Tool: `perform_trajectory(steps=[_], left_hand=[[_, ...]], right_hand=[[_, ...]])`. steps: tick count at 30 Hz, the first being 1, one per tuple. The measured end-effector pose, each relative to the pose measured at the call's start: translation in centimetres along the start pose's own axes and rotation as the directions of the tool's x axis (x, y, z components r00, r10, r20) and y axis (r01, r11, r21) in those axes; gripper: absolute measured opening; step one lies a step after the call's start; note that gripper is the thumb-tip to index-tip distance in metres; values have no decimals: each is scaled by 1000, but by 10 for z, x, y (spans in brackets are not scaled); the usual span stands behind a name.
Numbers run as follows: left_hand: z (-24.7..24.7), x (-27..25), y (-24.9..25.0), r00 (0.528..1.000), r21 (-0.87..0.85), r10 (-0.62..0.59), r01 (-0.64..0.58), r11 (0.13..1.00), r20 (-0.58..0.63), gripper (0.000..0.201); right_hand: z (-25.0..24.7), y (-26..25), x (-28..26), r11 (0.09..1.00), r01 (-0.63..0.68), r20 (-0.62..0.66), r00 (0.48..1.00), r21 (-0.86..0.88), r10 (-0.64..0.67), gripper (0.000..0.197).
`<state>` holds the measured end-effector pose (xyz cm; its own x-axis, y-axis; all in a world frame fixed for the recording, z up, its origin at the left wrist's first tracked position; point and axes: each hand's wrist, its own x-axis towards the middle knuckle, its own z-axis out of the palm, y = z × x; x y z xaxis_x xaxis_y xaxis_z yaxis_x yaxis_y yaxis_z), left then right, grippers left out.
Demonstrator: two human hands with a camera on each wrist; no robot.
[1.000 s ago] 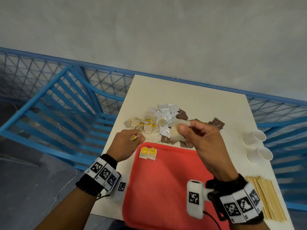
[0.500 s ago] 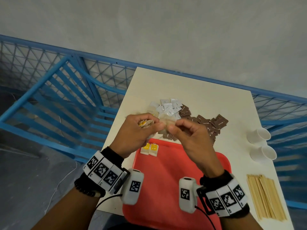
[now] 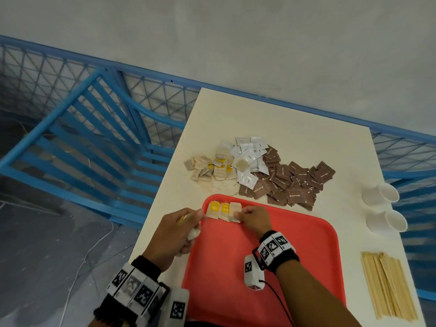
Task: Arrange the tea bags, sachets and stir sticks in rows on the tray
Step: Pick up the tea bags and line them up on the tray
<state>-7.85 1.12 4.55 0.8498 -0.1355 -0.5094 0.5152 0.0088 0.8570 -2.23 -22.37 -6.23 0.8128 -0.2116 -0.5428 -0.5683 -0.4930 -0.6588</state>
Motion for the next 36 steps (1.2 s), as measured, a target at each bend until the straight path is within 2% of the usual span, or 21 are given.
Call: perform_trajectory(steps=[3, 5, 8, 11, 15, 18, 20, 21, 23, 24, 25, 26, 29, 31, 32, 33, 34, 36], left_hand=[[-5, -3, -6, 999, -97, -29, 28, 995, -15, 43], [-6, -3, -4, 999, -153, -52, 49, 987, -13, 42], [-6, -2, 1, 997, -228, -71, 71, 971, 9, 44], [-3, -1, 8, 996, -300, -85, 91, 950, 32, 44], [4, 1, 15, 993, -353, -94, 111, 929, 65, 46], [7, 1, 19, 990, -396, -92, 127, 909, 105, 46], [10, 2, 22, 986, -425, -96, 145, 894, 133, 48], [12, 2, 23, 985, -436, -94, 149, 888, 146, 48], [17, 4, 25, 981, -445, -84, 154, 882, 172, 50], [21, 5, 27, 978, -442, -77, 157, 883, 194, 50], [26, 5, 29, 973, -433, -66, 158, 887, 220, 50], [32, 5, 31, 969, -420, -53, 154, 894, 241, 50], [52, 3, 38, 972, -341, -46, 125, 932, 229, 53], [61, 0, 41, 973, -265, -24, 86, 960, 229, 57], [64, -1, 42, 972, -236, -12, 69, 969, 236, 58], [67, -3, 44, 971, -217, -1, 55, 974, 241, 57], [69, -5, 45, 969, -214, 12, 42, 976, 246, 55], [71, -9, 48, 967, -242, 51, 11, 970, 249, 51]], right_hand=[[4, -3, 7, 993, -57, -54, 997, -102, 52, 25], [6, -3, 7, 981, -89, -81, 994, -169, 76, 28], [9, 0, 6, 989, -104, -139, 986, -108, 89, 30], [8, -2, -2, 991, -66, -158, 986, -116, 47, 25], [4, -8, -14, 981, -34, -89, 996, -192, 17, 21], [-6, -23, -33, 979, 123, -143, 979, -164, -147, 15], [-21, -44, -63, 934, 348, -177, 917, -83, -358, 12], [-30, -56, -81, 879, 475, -158, 866, -36, -475, 11], [-46, -77, -120, 720, 694, -58, 719, 18, -692, 12], [-50, -83, -134, 649, 760, 7, 649, -7, -760, 17], [-51, -86, -143, 606, 793, 60, 609, -58, -791, 25], [-50, -86, -146, 591, 799, 85, 600, -113, -795, 31], [-47, -78, -140, 596, 786, 31, 608, -164, -794, 24], [-50, -72, -137, 590, 797, -29, 591, -129, -806, 15], [-53, -70, -137, 607, 791, -64, 604, -80, -795, 13], [-58, -69, -137, 645, 764, -95, 643, 14, -760, 11], [-63, -68, -138, 688, 709, -101, 705, 156, -702, 10], [-72, -67, -140, 725, 539, -28, 810, 429, -586, 10]])
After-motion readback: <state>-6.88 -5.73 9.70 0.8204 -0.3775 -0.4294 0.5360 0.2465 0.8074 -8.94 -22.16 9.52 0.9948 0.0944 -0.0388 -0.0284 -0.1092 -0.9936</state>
